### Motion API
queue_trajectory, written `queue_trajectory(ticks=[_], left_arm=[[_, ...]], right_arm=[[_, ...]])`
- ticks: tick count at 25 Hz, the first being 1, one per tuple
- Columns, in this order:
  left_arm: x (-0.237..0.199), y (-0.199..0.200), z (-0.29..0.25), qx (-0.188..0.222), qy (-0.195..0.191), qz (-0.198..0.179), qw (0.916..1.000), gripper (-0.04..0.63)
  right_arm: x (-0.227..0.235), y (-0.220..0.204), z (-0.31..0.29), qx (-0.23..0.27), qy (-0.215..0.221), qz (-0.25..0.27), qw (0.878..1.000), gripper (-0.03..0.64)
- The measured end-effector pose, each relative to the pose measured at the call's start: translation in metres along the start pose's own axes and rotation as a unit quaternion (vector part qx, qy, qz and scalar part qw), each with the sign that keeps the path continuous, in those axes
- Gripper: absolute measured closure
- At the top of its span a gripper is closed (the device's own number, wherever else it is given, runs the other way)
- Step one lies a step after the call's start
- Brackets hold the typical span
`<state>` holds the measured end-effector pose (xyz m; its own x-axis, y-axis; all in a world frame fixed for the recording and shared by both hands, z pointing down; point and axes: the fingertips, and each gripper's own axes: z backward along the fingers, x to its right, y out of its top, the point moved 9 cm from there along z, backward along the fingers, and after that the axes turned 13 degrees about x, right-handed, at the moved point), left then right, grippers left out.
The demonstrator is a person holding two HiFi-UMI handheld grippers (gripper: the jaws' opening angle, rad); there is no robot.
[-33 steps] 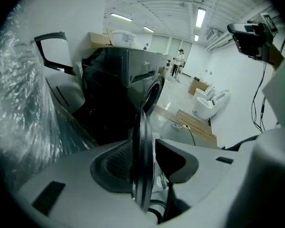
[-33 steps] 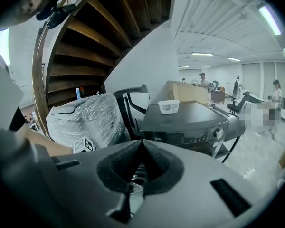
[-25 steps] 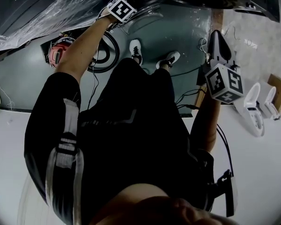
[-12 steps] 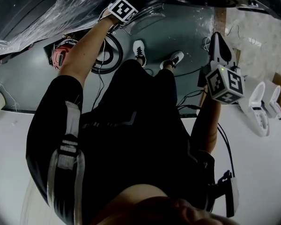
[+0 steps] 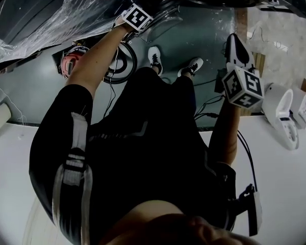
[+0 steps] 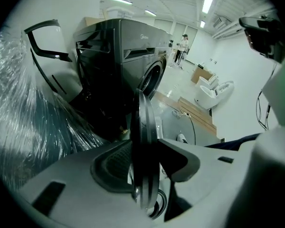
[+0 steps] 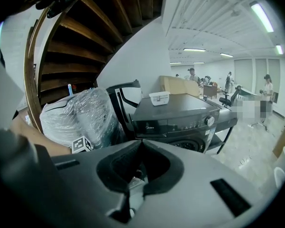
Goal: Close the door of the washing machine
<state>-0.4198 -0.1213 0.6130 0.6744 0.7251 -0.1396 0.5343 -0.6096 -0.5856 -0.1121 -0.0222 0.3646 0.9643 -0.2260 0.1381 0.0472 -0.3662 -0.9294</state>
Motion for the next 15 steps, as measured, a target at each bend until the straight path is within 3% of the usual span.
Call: queue_trajectory(ticks=[15], left_arm=[[0.053,0.006,-0.013,-0.021,-0.036,-0.013,0.9990,0.426]], right_arm=[[0.024,-0.018,0.027,-0.004,-0.032,-0.025,0.999,0.612]])
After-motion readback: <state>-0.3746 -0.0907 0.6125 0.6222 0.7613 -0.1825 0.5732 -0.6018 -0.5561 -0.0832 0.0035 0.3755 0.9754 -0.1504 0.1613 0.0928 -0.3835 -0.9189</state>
